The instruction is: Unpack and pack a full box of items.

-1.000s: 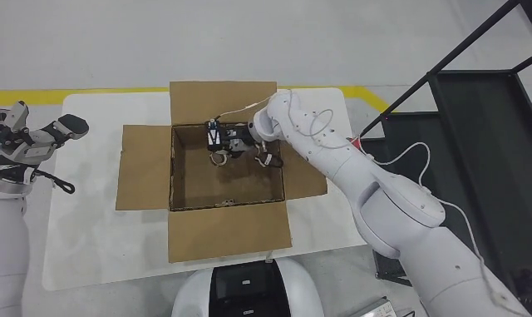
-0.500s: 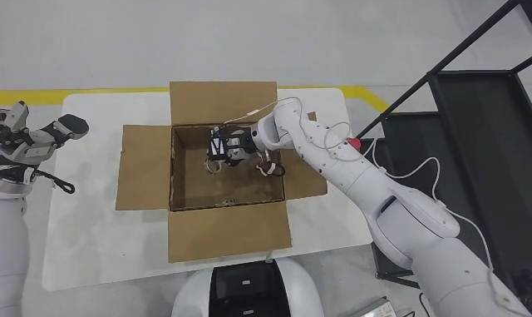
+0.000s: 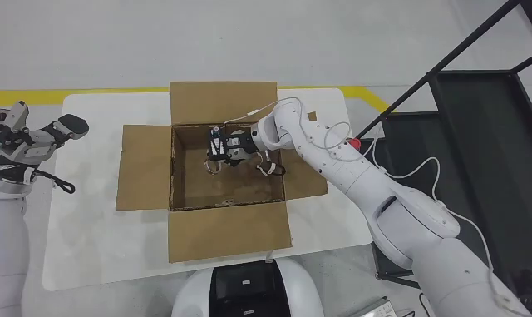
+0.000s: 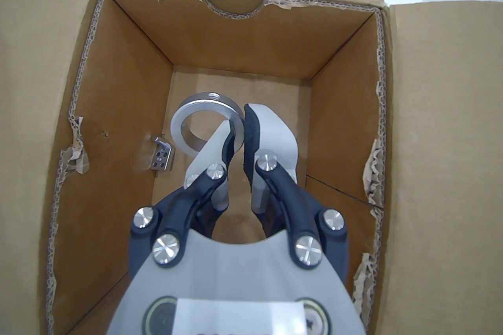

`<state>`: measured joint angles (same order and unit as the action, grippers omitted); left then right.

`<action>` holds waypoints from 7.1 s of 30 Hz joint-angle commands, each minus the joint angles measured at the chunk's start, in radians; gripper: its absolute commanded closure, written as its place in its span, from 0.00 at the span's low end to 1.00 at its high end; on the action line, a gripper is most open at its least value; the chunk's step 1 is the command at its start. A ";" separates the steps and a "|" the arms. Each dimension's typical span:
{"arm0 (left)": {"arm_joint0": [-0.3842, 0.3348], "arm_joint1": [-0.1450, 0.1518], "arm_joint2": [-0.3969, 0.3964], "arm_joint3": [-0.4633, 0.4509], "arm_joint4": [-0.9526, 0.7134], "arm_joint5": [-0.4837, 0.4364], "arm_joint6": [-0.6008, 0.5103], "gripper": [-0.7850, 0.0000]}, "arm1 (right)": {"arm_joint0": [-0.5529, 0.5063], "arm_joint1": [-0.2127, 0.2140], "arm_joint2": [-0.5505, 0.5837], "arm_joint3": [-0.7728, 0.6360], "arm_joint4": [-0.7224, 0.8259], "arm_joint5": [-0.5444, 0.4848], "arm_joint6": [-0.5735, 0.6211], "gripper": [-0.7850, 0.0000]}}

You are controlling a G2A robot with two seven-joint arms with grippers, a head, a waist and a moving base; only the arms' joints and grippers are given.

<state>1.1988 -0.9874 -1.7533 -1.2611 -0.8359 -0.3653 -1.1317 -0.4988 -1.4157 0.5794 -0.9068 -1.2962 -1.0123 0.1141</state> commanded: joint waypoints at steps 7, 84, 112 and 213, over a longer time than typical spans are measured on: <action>0.000 0.000 0.000 0.000 0.000 0.000 0.000 0.00 | -0.017 0.002 0.007 -0.010 0.013 0.015 -0.010 1.00; 0.000 0.000 0.000 0.000 0.000 0.000 0.000 0.00 | -1.343 0.317 1.132 -0.876 -0.227 0.306 0.039 1.00; 0.000 0.000 0.000 0.000 0.000 0.000 0.000 0.00 | -1.019 0.292 0.867 -0.586 -0.285 0.464 0.394 1.00; 0.000 0.000 0.000 0.000 0.000 0.000 0.000 0.00 | -0.607 0.280 0.418 -0.922 0.067 0.497 0.667 0.00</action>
<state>1.1988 -0.9874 -1.7533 -1.2611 -0.8359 -0.3653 -1.1317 -1.1058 -1.1362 0.9979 -1.8287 -1.2294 -0.5157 0.7810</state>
